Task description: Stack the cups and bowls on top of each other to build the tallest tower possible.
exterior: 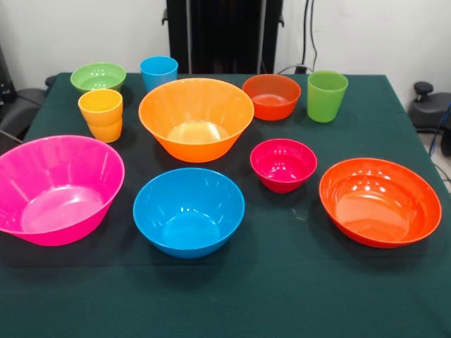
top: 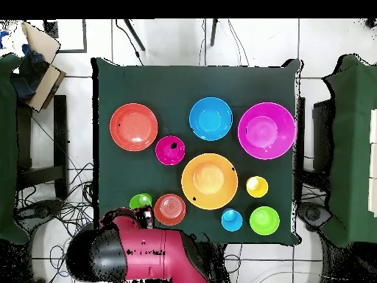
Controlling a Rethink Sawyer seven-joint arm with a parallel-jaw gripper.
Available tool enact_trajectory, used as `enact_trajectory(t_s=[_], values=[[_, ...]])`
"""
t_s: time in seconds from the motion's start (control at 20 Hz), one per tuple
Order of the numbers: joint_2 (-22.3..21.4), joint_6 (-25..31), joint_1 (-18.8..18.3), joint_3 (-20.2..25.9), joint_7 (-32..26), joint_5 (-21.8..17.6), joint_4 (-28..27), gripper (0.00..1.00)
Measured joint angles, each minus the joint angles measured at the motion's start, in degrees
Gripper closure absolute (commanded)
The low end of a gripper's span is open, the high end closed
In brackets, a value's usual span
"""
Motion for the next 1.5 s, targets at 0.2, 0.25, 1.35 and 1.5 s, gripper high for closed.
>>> enact_trajectory(t_s=[0.2,0.25,1.35,1.5], values=[[0.0,-0.01,-0.02,0.0,0.0,0.0,-0.01,0.0],[0.0,0.0,-0.02,0.0,0.0,0.0,0.0,0.0],[0.87,-1.27,-0.49,0.0,0.0,0.01,0.01,0.0],[2.29,-4.36,-1.21,0.01,0.01,-0.04,0.14,0.0]])
